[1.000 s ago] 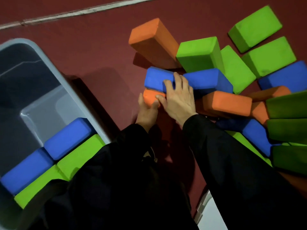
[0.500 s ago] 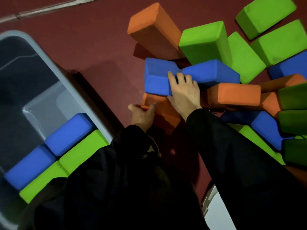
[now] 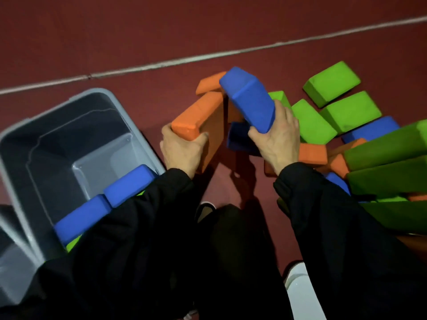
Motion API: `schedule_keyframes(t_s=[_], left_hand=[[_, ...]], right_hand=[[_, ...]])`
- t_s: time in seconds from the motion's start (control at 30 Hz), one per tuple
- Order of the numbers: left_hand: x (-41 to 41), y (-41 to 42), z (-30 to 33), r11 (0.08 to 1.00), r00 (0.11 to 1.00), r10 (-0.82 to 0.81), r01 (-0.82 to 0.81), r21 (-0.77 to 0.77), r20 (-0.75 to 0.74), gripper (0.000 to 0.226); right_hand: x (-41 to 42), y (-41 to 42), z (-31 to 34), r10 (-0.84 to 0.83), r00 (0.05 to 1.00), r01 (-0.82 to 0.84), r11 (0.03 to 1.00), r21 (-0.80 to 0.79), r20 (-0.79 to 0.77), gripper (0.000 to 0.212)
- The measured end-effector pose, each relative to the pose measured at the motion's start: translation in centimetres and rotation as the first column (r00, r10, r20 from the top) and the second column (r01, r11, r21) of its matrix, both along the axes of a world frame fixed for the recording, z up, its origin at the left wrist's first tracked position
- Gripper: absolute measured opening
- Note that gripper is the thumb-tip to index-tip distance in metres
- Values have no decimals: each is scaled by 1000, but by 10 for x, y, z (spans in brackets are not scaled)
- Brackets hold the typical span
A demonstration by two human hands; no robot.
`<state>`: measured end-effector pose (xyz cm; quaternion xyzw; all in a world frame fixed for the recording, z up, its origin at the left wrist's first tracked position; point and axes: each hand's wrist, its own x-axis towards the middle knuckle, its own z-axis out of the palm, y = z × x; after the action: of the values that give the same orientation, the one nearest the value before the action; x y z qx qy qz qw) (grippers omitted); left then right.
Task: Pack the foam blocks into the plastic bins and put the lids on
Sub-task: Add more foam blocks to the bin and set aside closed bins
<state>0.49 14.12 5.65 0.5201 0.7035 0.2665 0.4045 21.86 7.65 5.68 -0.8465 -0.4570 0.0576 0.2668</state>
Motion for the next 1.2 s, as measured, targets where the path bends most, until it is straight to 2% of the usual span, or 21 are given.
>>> schedule_keyframes(t_s=[0.17, 0.33, 0.43, 0.53, 0.63, 0.73, 0.87, 1.03, 1.2], left_hand=[[-55, 9, 69, 954, 997, -78, 76, 290, -4, 88], [-158, 13, 103, 926, 996, 20, 16, 378, -91, 92], [-230, 7, 104, 942, 985, 86, -32, 333, -149, 89], [-285, -1, 90, 952, 947, 76, 24, 304, -312, 84], [-312, -4, 70, 958, 850, 23, 132, 255, -527, 80], [-322, 4, 49, 959, 757, -12, 193, 207, -653, 79], [-336, 13, 11, 963, 684, -152, 266, 50, -714, 84], [-342, 14, -38, 937, 575, -291, 332, -107, -765, 88], [-345, 16, -63, 926, 574, -363, 310, -215, -734, 94]], right_hand=[[-27, -7, 75, 70, 996, -65, 994, 93, -53, 61], [-81, 0, 125, 194, 968, -168, 972, 167, -158, 65], [-123, 13, 136, 278, 930, -231, 951, 207, -240, 80], [-170, 30, 133, 374, 889, -346, 927, 146, -264, 98], [-208, 47, 119, 491, 836, -474, 871, 127, -245, 93], [-234, 62, 104, 539, 804, -543, 838, 61, -251, 94], [-257, 80, 82, 604, 760, -629, 777, -39, -239, 96], [-274, 101, 51, 669, 717, -697, 695, -175, -196, 85], [-287, 117, 28, 763, 630, -763, 574, -298, -144, 83]])
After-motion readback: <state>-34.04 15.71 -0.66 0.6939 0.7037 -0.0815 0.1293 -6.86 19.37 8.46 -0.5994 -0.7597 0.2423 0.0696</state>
